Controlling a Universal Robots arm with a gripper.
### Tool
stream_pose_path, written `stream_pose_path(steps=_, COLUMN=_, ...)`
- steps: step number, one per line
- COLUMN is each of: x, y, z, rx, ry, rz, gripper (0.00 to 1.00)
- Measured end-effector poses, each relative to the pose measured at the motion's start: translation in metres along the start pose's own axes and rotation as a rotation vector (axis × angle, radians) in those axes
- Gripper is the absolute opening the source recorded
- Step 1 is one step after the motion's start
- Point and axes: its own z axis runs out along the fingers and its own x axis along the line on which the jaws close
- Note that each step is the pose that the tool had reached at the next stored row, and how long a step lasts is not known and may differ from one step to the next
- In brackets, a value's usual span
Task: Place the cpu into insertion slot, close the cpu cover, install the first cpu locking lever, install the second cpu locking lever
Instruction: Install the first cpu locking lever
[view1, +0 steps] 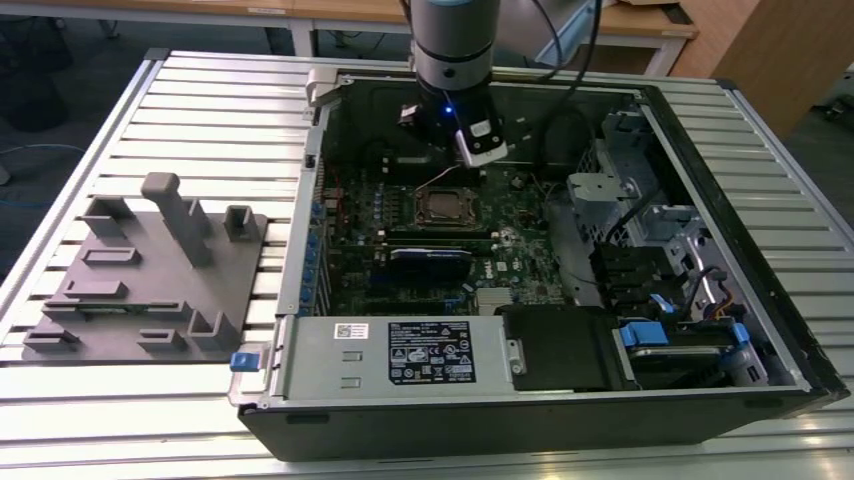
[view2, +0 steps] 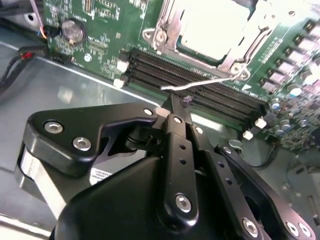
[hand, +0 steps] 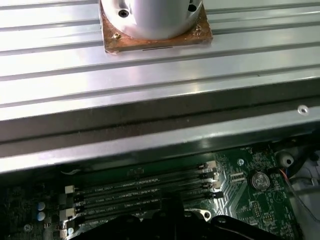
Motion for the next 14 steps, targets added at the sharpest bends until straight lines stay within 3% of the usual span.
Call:
stream_pose_path(steps=4, x=-0.0010, y=-0.0061, z=-0.0016, rx=-0.0025, ry=-0.0027, rz=-0.001, gripper=0.10)
stream_pose_path(steps=11, x=-0.0011, y=-0.0109, z=0.0023, rx=-0.0253, ry=-0.0052, rz=0.009, gripper=0.10)
stream_pose_path(steps=14, x=-0.0011, y=-0.0112, z=0.0029, rx=-0.0255, ry=-0.0064, rz=0.014, gripper=0.10)
